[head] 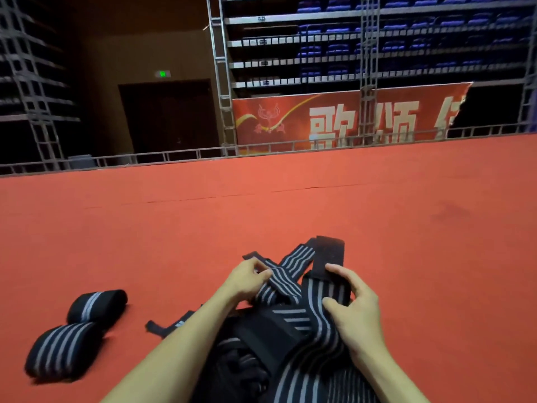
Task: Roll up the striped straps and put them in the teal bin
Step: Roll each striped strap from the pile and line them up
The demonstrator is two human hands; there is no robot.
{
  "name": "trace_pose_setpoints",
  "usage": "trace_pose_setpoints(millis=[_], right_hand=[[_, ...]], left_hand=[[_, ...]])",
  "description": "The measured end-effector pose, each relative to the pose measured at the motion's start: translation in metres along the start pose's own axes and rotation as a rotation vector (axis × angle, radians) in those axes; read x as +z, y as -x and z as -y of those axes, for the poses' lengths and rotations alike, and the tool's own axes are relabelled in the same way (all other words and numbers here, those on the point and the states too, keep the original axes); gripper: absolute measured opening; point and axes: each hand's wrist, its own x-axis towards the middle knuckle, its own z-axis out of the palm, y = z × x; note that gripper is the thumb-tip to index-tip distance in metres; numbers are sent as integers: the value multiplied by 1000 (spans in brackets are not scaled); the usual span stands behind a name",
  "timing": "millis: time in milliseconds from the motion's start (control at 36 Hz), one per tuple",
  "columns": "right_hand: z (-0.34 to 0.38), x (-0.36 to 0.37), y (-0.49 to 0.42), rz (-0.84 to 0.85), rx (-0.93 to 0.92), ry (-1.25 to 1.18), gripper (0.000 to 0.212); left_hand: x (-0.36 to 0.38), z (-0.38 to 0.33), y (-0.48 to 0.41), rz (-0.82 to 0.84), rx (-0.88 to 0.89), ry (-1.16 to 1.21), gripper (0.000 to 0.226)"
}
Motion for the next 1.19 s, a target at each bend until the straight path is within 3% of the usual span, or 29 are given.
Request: trace_pose_setpoints(millis=[167, 278, 500, 639, 778, 889, 944, 1000, 1083, 1194], right_hand=[[-21, 10, -9, 82, -34, 17, 65], [-26, 10, -16, 95, -69, 26, 61], [-32, 8, -12, 107, -20, 21, 63], [-30, 9, -11, 105, 15, 8, 63], [-28, 6, -12, 107, 40, 5, 61], [-27, 6, -12, 111, 29, 15, 61], [-27, 6, -12, 119, 30, 13, 62], [-27, 6, -12, 121, 35, 19, 63], [-27, 7, -12, 117, 37, 34, 64], [-21, 5, -11, 112, 55, 24, 62]], left_hand=[[6, 8, -48, -36, -83, 13, 29], [17, 21, -65, 4, -98, 5, 21], [44, 38, -73, 8, -128, -4, 37], [45, 46, -83, -33, -179, 114, 29], [48, 45, -87, -173, -273, 440, 34], [42, 38, -88, -274, -268, 599, 10], [38, 36, -91, -311, -260, 671, 14], [31, 32, -89, -227, -272, 764, 18], [20, 22, -78, -23, -275, 817, 45], [14, 10, -67, -12, -191, 760, 58]])
